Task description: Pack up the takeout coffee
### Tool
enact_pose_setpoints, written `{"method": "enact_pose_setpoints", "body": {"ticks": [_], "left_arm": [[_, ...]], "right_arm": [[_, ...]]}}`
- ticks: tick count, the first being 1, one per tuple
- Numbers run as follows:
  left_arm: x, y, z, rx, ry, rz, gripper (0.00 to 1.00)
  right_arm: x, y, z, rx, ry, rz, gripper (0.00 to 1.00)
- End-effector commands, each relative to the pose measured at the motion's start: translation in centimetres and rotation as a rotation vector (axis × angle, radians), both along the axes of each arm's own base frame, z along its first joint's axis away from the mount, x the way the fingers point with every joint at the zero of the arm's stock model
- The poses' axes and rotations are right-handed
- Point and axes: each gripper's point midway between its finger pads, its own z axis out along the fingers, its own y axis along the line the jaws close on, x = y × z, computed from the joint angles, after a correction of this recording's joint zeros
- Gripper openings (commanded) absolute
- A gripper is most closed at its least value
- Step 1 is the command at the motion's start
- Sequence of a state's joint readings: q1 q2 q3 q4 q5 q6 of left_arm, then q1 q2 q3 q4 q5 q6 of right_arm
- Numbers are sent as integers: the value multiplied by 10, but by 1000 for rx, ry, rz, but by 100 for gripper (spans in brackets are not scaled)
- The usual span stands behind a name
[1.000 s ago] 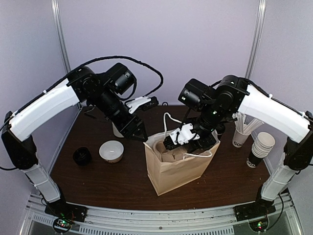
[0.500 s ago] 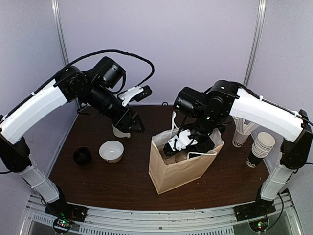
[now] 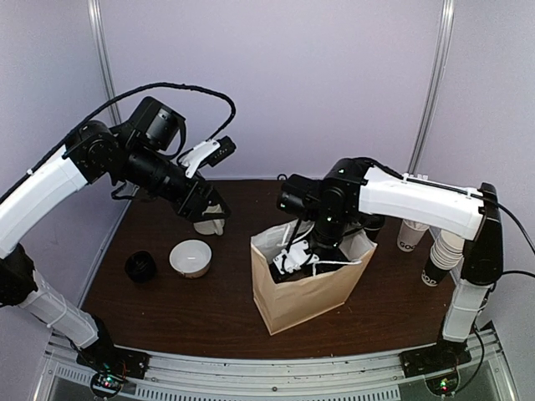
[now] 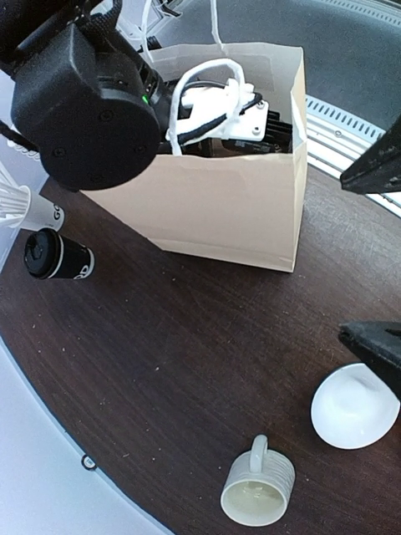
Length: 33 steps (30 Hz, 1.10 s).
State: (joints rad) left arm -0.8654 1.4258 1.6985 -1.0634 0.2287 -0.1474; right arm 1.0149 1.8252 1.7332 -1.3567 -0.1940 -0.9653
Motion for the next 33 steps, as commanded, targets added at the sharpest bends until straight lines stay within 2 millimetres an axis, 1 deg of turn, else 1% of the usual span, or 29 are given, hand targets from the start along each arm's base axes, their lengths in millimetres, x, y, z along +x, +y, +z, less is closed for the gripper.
{"method": "enact_pose_setpoints", "body": {"ticks": [1,7,9,12,14,17,21,23,26,30,33], "left_arm": [[6,0,10,-46,-38,22,55],[6,2,10,-52,-41,25,55],[5,3,8,-50,-39,26,55],[6,3,6,-48,-35,24,55],[6,3,4,-47,-30,23,55],[8,3,1,-41,-29,26,56],[11,3,2,-41,-35,29,56],[11,2,2,-40,-34,23,56],[13,-2,-2,-32,-28,11,56],[17,-12,-13,-19,-5,-8,55],[16,-21,-11,-40,6,-38,55]], "right_arm": [[-9,5,-24,-24,71,8,24],[-9,9,-42,-29,88,8,28],[-8,11,-43,-28,89,6,30],[-7,12,-41,-19,85,4,37],[-8,11,-37,-13,83,7,45],[-8,10,-24,8,69,7,56],[-11,9,4,59,51,4,63],[-15,8,18,82,56,1,65],[-21,4,32,91,73,-4,65],[-25,2,49,117,72,-10,66],[-24,2,65,150,50,-13,66]]}}
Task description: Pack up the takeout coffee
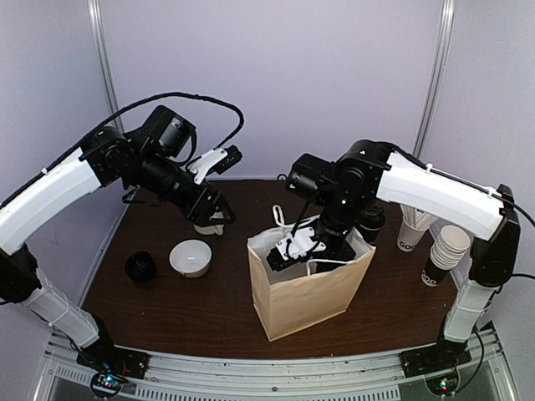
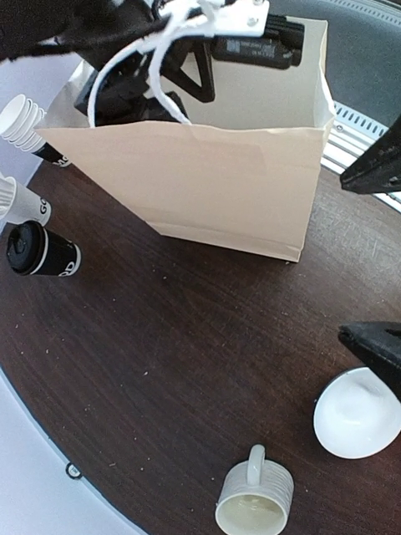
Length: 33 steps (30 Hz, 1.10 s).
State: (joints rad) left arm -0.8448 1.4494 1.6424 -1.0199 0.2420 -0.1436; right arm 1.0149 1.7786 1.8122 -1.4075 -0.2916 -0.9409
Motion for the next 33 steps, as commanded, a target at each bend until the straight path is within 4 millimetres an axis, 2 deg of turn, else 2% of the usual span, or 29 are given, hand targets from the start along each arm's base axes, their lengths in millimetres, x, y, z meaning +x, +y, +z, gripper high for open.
{"method": "enact_pose_setpoints", "body": {"ticks": [1,5,11,17,22,25,28,30,33], "left_arm": [[4,-22,13,-75,-22,-63,55],[-8,-40,21,-112,-59,-146,55],[-19,-72,22,-134,-92,-250,56],[-12,-102,30,-198,-140,-270,56],[15,-115,41,-209,-226,-185,53],[20,-123,51,-230,-264,-197,40],[26,-129,57,-229,-285,-201,13],[29,-131,63,-231,-309,-201,0],[36,-131,75,-231,-375,-195,0]], "right_arm": [[-9,-6,33,50,-8,-8,66],[-5,-6,58,114,-48,-24,66],[-1,-4,79,166,-64,-29,66],[1,-4,108,235,-99,-34,66],[1,-10,127,272,-122,-42,65],[3,-14,139,300,-141,-55,65],[8,-21,155,345,-146,-80,65],[11,-26,168,395,-130,-112,65],[9,-41,186,472,-82,-151,64]]}}
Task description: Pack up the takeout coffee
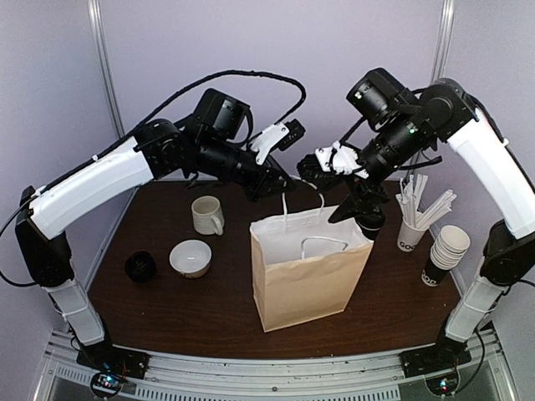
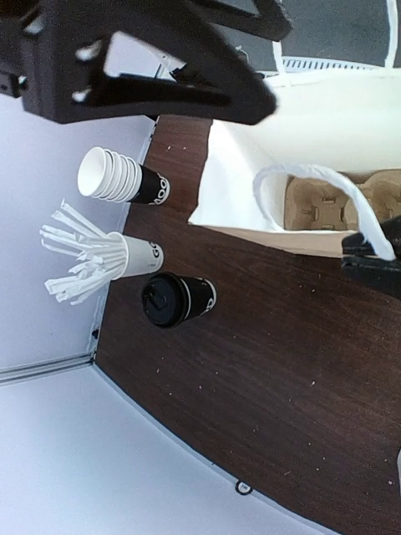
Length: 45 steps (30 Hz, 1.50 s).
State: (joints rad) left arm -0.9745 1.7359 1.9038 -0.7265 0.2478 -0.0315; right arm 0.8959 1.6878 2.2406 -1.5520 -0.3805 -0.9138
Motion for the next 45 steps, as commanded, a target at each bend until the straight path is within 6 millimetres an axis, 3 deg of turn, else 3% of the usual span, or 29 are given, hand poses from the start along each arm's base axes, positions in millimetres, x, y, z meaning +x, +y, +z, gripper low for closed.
{"method": "enact_pose_setpoints", "body": {"ticks": [1,5,9,17,23,27,34,41,45], "left_arm": [[15,-6,36,-61,-143,21,0],[19,-5,46,-77,-191,28,0],[-1,-6,29,-70,-112,-44,0],[-56,0,14,-41,-68,-111,0],[-86,14,14,-55,-50,-110,0],[-102,21,1,-46,5,-145,1],[-117,32,-13,-34,57,-174,1],[-139,27,-19,-35,98,-285,1],[-127,25,-20,-14,68,-237,0]], "right_arm": [[-11,-27,40,154,67,-36,64],[12,-50,55,240,67,-140,64],[24,-63,54,281,92,-206,64],[37,-68,36,277,146,-259,64],[46,-66,28,281,172,-276,64],[51,-64,21,276,189,-284,64],[56,-67,7,249,208,-308,64],[57,-67,-2,234,227,-317,64],[55,-68,-7,226,241,-319,64]]}}
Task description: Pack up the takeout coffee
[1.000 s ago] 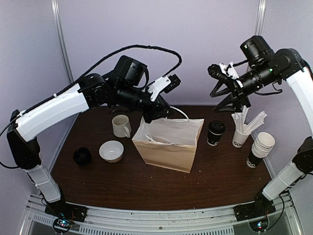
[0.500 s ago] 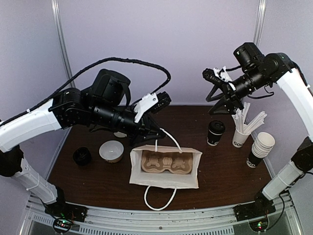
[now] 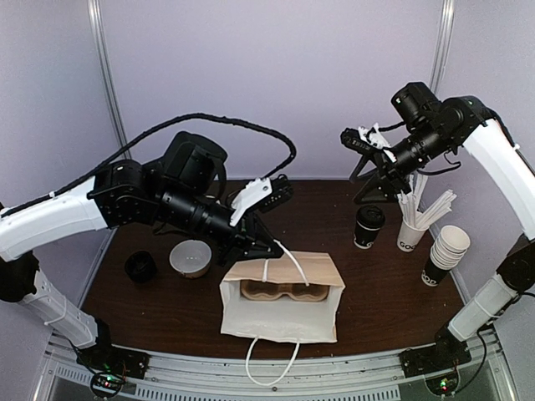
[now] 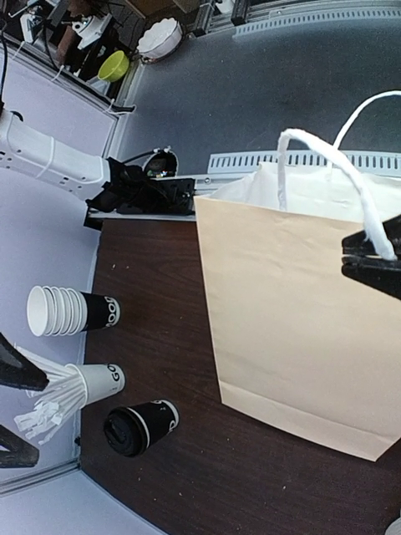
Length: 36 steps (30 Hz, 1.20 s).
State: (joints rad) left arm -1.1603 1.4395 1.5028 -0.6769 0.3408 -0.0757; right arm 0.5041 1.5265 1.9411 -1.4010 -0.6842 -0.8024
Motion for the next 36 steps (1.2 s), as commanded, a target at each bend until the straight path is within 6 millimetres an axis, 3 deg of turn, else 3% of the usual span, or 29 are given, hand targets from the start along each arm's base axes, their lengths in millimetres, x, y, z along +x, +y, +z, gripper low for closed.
{"method": "enact_pose_setpoints", "body": {"ticks": [1,8,11,16,19,23,28,32,36], "left_arm": [[10,-5,13,-30,-57,33,0],[75,-10,36,17,-202,230,0],[117,-13,48,11,-201,297,0],[186,-14,45,23,-205,417,6],[212,-15,39,18,-182,452,14],[224,-13,36,-3,-134,466,25],[215,-10,35,-8,-89,445,40],[202,-9,42,-54,-81,400,42],[196,-8,46,-66,-79,380,41]], "right_arm": [[-1,-1,-2,10,17,-8,64],[-4,0,8,35,6,-1,64],[-2,1,13,45,-6,-8,64],[6,2,17,59,-22,-48,64],[3,4,13,65,-4,-32,67],[-6,11,7,80,40,18,73],[-23,32,-4,44,59,101,76],[-44,54,-12,-26,9,184,77],[-45,77,-10,-33,-20,197,77]]}}
